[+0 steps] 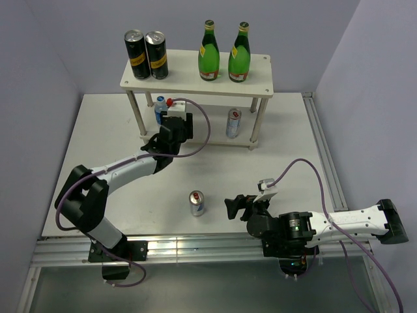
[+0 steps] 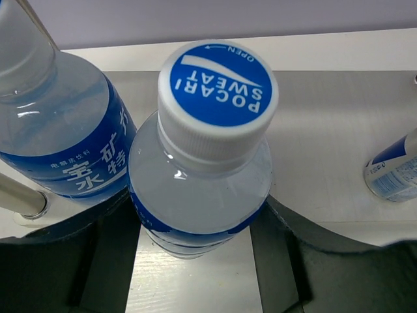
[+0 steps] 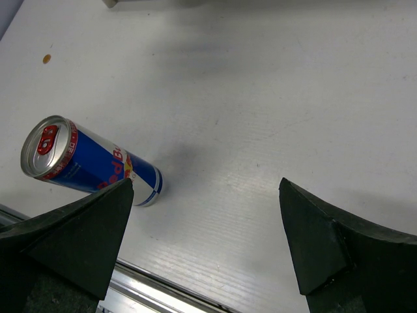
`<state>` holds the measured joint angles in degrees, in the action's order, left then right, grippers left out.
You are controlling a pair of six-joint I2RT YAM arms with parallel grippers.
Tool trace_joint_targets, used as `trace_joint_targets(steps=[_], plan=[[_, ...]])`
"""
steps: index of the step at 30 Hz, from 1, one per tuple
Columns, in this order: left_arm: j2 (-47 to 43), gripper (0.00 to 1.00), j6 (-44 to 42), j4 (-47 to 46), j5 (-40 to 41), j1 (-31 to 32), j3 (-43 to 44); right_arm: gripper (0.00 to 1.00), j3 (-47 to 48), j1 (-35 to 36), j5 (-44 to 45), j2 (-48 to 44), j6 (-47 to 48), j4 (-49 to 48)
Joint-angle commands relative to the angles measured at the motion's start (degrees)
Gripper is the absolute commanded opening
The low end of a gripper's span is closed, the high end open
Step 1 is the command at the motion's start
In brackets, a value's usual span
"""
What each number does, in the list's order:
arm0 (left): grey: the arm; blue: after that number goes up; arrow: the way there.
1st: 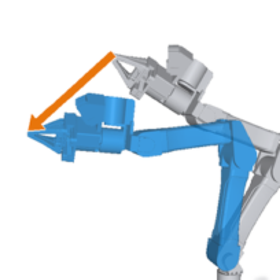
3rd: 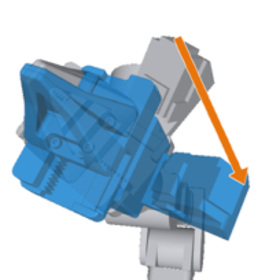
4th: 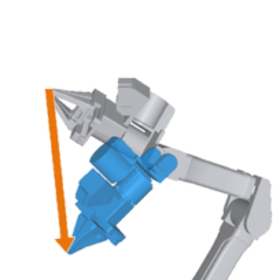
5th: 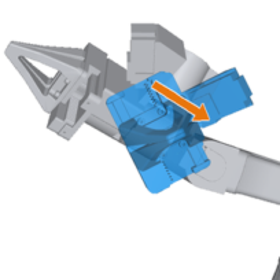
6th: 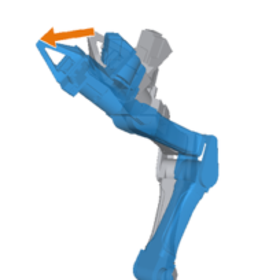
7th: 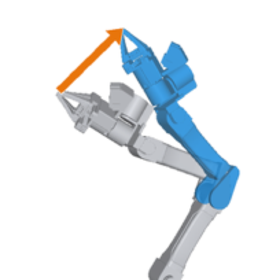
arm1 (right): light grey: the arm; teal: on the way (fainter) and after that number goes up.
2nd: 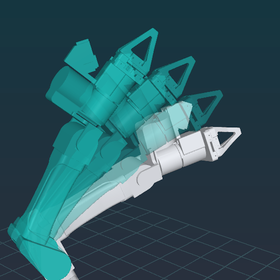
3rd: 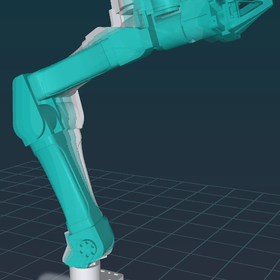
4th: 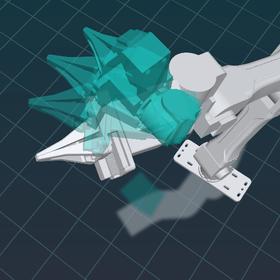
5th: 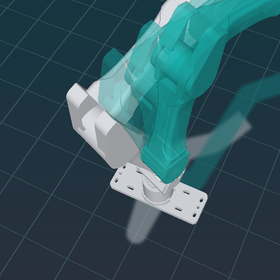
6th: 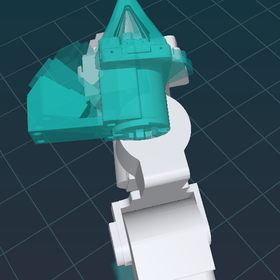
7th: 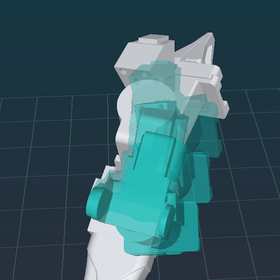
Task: Place and organize the beverage onto the shelf
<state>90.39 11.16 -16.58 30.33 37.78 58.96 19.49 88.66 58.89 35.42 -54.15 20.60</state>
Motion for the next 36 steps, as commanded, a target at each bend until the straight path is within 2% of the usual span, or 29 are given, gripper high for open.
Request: trace_joint_targets(steps=[1,22,24,25,27,28,31,32,36], plan=[[-1.97,0.0,-1.4,-12.5,2.02,-1.39,2.66,1.0,1.26,0.55,2.19,-0.35,-0.25,-1.0],[4.0,0.0,-1.76,-17.52,3.78,-5.44,4.06,1.0,1.78,0.46,2.02,1.76,0.18,-1.62],[4.35,0.07,-1.4,-17.96,4.12,-5.52,3.8,1.0,1.78,0.46,2.02,1.76,0.19,-1.62],[4.44,0.2,-0.97,-18.05,4.13,-5.52,3.62,1.0,1.78,0.55,2.01,1.93,0.19,-1.62],[4.44,0.35,-0.79,-18.57,4.48,-5.61,3.27,1.0,1.78,0.55,2.01,1.85,0.18,-1.62],[4.44,0.49,-0.61,-18.75,4.57,-5.61,2.92,1.0,1.78,0.46,2.01,1.85,0.1,-1.62],[3.92,0.66,-0.35,-18.67,4.57,-5.61,2.39,1.0,1.78,0.46,2.1,1.76,0.01,-1.44],[3.66,0.74,-0.17,-18.4,4.57,-5.61,2.3,1.0,1.78,0.55,2.1,1.76,0.1,-1.35],[2.87,0.84,0.0,-18.49,4.22,-5.61,0.99,1.0,1.61,0.46,2.1,1.23,0.01,-1.27]])
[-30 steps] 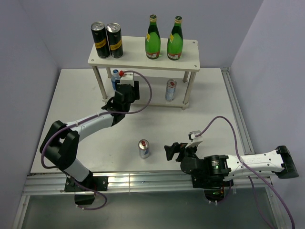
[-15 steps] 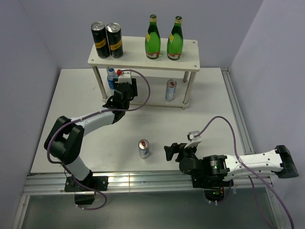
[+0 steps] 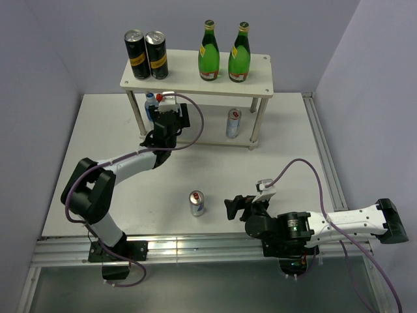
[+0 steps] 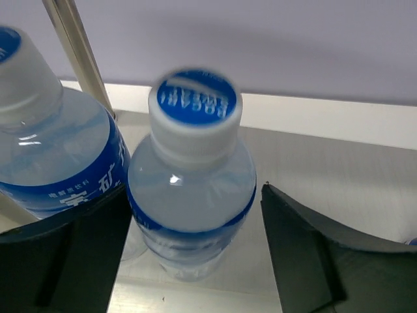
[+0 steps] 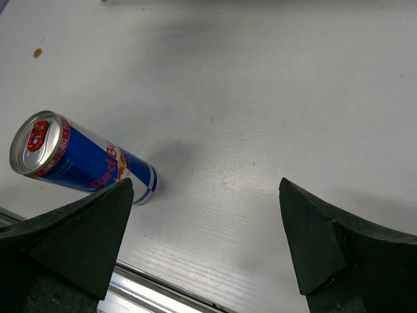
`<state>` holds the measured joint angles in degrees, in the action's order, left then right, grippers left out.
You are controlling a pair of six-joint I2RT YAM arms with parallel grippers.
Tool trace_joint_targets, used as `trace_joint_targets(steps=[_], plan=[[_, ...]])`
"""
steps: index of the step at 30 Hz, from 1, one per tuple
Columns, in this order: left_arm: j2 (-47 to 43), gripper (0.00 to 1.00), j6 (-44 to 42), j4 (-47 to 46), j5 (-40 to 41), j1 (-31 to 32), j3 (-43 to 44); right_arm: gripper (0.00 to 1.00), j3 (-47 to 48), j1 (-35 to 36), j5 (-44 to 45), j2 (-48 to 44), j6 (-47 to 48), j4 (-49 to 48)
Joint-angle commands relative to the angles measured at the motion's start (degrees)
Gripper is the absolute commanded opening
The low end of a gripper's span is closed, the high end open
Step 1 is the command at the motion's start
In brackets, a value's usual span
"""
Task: Place and organize the beverage onto the shelf
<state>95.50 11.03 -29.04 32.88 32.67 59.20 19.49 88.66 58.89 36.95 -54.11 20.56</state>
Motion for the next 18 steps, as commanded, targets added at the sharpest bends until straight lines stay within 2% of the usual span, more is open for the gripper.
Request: trace_joint_targets(steps=[1,3,13,18], plan=[[-2.77,0.93,0.4,-6.03,1.14,-0.5,0.39,1.0,1.61,0.55,2.1,-0.39,-0.12,-1.31],[-3.04,0.99,0.92,-5.94,0.78,-0.5,-0.05,1.0,1.61,0.55,2.1,-0.39,-0.03,-1.31],[-10.59,0.99,3.21,-1.03,-1.42,1.61,-3.56,1.0,1.61,0.46,2.19,-0.56,-0.21,-1.13],[-15.42,0.99,3.3,3.62,2.43,5.47,-5.58,1.0,1.61,0.55,2.19,-0.56,0.23,-1.4]])
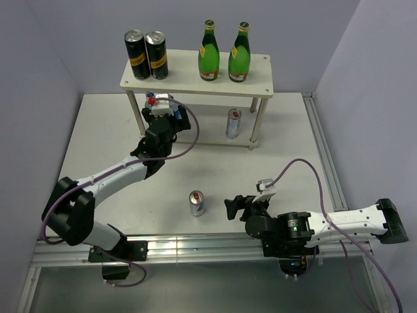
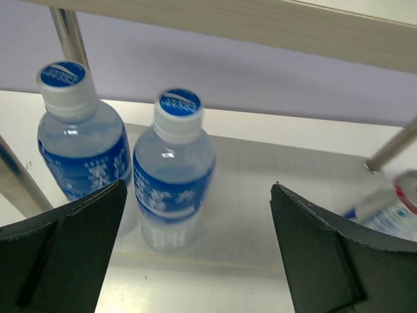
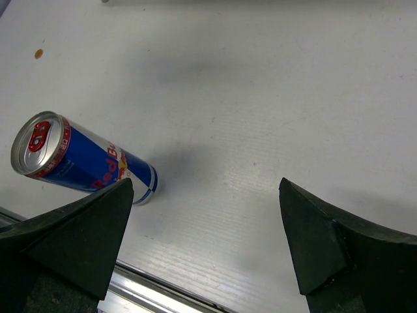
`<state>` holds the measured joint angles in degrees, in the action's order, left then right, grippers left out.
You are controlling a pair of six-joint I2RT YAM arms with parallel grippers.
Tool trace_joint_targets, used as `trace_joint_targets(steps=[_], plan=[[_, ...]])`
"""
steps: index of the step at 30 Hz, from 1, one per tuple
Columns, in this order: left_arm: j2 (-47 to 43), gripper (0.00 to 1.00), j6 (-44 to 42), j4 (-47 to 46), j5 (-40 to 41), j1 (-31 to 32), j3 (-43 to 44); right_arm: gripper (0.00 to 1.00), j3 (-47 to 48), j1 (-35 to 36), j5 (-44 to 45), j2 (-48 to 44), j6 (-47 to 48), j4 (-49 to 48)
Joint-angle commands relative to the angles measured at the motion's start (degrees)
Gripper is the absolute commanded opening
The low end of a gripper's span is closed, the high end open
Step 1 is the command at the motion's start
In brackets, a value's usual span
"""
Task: Place and organize the beverage onto the shelf
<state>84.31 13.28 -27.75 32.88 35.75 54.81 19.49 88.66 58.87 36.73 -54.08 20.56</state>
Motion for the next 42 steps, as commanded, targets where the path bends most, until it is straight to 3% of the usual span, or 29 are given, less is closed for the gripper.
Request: trace_joint_targets(steps=[1,6,10,13,17,26,33,42], plan=[[-6.33,0.99,1.14,3.3,3.14,2.92,-1.45,1.0,1.7,0.55,2.21,-0.34,0.21,-1.48],[-14.78,0.99,3.59,12.88,6.22,6.96,-2.51,1.0,1.43,1.77,3.18,-0.87,2.84,-3.15],[-23.46,0.99,8.77,28.32,10.35,10.39,-0.5,1.0,-0.06,4.05,-3.57,0.27,10.13,-14.8],[-30.59,0.99,12.46,39.5,10.46,12.76,-1.19,1.0,1.07,7.04,-5.26,5.44,12.69,-20.36],[-38.95,0.99,19.05,51.69,9.3,15.57,-2.16,1.0,8.0,12.84,-3.59,21.05,11.54,-22.75],[-45.29,0.98,31.7,74.83,8.61,18.31,1.52,1.0,13.3,10.84,-6.04,40.86,14.27,-34.61],[-52.92,0.98,30.84,74.86,8.95,18.92,-0.93,1.0,19.62,5.03,-4.12,50.8,17.7,-35.58],[-53.2,0.97,30.58,74.68,8.51,18.92,-1.19,1.0,21.73,-1.56,-1.48,56.17,16.73,-38.22]])
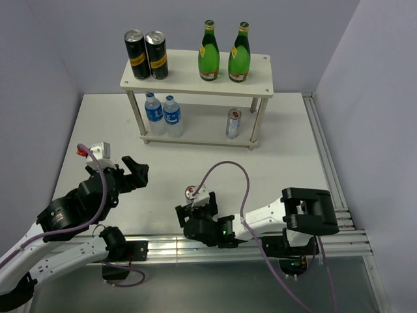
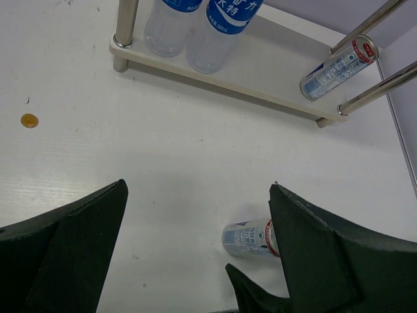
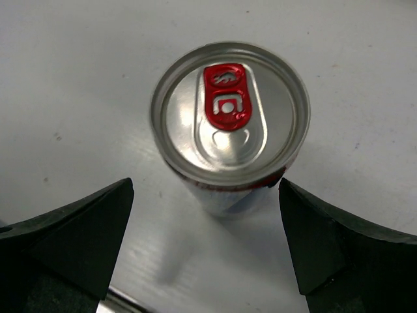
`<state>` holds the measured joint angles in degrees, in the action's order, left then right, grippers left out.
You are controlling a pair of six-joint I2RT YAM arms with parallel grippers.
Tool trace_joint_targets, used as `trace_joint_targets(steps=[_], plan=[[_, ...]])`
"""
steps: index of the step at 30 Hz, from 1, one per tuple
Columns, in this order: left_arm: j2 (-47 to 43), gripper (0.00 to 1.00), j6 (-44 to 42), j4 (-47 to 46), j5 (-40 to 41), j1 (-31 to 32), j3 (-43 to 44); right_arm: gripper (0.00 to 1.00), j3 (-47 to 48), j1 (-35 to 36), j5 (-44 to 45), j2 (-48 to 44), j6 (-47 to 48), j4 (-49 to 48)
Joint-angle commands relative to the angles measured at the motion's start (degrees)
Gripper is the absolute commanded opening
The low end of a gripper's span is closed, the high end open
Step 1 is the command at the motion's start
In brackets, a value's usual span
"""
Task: Place and organize the beverage onto the shelf
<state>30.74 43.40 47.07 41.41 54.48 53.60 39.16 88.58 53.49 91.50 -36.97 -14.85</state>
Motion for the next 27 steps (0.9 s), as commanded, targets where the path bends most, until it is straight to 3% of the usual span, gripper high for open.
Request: trace_joint_targets(steps=[1,7,10,11,14,16,18,27], plan=[[0.2,0.97,0.2,-0.31,-0.19,0.19,0.01,0.99,2.41,-1.82,4.42,2.44,-0.21,-3.16],[-1.91,0.97,0.02,-0.75,-0.19,0.19,-0.34,0.9,4.08,-5.34,4.16,7.1,1.81,-7.21],[-2.0,0.97,-0.33,-1.19,-0.71,0.19,-0.61,0.63,4.7,-6.57,4.69,8.51,2.95,-8.87],[-1.74,0.97,-0.33,-1.19,-0.89,0.19,-0.52,0.45,4.87,-7.01,4.34,8.6,4.0,-9.23],[-0.95,0.96,-0.77,-1.45,-1.5,0.19,-0.52,0.16,6.54,-8.94,4.25,8.08,3.92,-7.21],[-0.33,0.96,-0.94,-1.72,-1.94,0.19,-0.52,0.04,7.59,-10.09,5.39,6.59,4.97,-5.63],[-0.16,0.96,-1.21,-1.81,-2.12,0.19,-0.43,0.0,9.61,-11.05,6.62,4.75,6.03,-2.66],[-1.04,0.96,-2.0,-2.77,-3.09,0.19,-0.87,0.0,17.52,-20.62,6.11,-0.8,16.57,-1.32]])
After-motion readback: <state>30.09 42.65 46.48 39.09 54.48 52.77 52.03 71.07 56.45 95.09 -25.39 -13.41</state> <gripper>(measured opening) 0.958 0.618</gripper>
